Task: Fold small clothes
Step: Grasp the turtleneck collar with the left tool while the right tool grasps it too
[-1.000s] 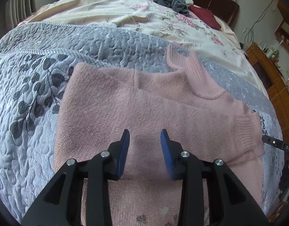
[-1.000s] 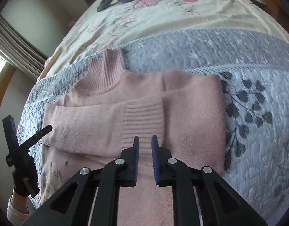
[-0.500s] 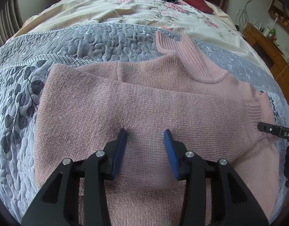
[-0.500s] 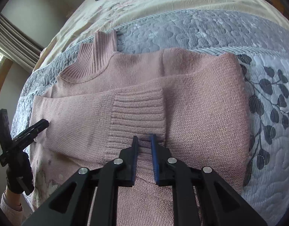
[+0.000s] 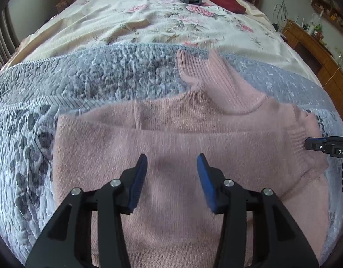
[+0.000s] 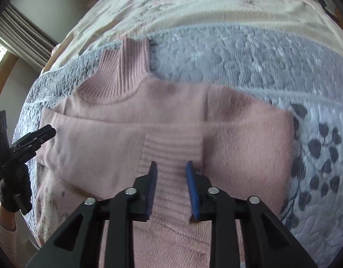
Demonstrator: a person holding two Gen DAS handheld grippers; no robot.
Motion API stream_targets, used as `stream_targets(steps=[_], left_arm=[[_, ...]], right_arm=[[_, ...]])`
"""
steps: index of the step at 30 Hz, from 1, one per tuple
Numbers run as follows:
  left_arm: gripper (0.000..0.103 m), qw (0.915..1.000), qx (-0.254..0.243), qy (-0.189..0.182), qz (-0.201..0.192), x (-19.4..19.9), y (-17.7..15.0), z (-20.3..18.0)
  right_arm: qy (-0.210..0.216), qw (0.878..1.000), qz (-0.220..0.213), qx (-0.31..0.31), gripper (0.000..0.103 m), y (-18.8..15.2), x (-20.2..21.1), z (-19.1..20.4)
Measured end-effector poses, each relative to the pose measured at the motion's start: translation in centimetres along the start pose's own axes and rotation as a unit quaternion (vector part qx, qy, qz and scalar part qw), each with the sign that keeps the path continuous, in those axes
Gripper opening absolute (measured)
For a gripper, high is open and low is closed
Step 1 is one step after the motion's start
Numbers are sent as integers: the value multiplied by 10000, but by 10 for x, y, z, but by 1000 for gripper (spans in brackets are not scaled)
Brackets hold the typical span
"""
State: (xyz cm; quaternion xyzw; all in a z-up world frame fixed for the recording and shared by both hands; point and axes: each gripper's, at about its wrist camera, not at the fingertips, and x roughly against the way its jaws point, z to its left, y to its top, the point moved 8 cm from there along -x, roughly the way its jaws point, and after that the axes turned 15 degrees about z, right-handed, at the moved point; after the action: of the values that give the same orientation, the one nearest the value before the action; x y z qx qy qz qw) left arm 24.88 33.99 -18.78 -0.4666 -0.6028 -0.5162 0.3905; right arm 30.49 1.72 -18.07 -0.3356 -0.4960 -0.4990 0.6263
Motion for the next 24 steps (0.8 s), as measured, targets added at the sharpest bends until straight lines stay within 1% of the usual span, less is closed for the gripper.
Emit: stream_targets(steps=[1,3,4,5,8,11,13,15,17,18,19,20,21,22,23,24], left_arm=[[54,10000,4,18,-47,3,11,0],[56,9999,9,53,-105,3,36,0],[60,10000,19,35,-88,0,48,-1],[63,10000,64,-11,-43,-5,60,-2],[63,9992,302,-237,89,-23,89,-4],[63,9969,522,-504,299,-48,109,-8],[62,9959,609,-501,449,-66,116,-11],[61,9955,592,-564,477,-79,122,-17],[60,9951,604,-636,462,-88,127,-22],[58,9954,589,-639,405,-90,130,-23],[51,9957,565,-645,360,-91,133,-25],[43,9958,538,-649,356,-93,135,-27],[38,9960,524,-632,340,-94,136,-26],[27,9960,520,-652,324,-94,139,-26],[21,9953,548,-730,321,-94,140,-26],[18,9943,598,-824,310,-94,141,-26]], right_arm=[[28,9999,-97,36,38,13,6,4],[205,9995,-235,75,41,41,13,15],[297,9992,-255,80,46,57,13,20],[355,9990,-265,66,49,72,10,25],[459,9987,-237,-9,49,114,-5,36],[426,9989,-175,-100,51,146,-28,43],[341,9992,-114,-169,54,160,-45,43],[275,9993,-79,-246,56,170,-59,41],[348,9990,-63,-289,57,177,-70,42],[317,9990,-98,-286,57,181,-74,43],[294,9992,-140,-248,57,184,-75,44],[262,9993,-160,-196,55,187,-76,45],[213,9995,-179,-163,52,189,-76,45],[203,9995,-209,-133,35,191,-75,45],[316,9992,-205,-104,15,191,-73,47],[430,9988,-208,-118,14,191,-71,48]])
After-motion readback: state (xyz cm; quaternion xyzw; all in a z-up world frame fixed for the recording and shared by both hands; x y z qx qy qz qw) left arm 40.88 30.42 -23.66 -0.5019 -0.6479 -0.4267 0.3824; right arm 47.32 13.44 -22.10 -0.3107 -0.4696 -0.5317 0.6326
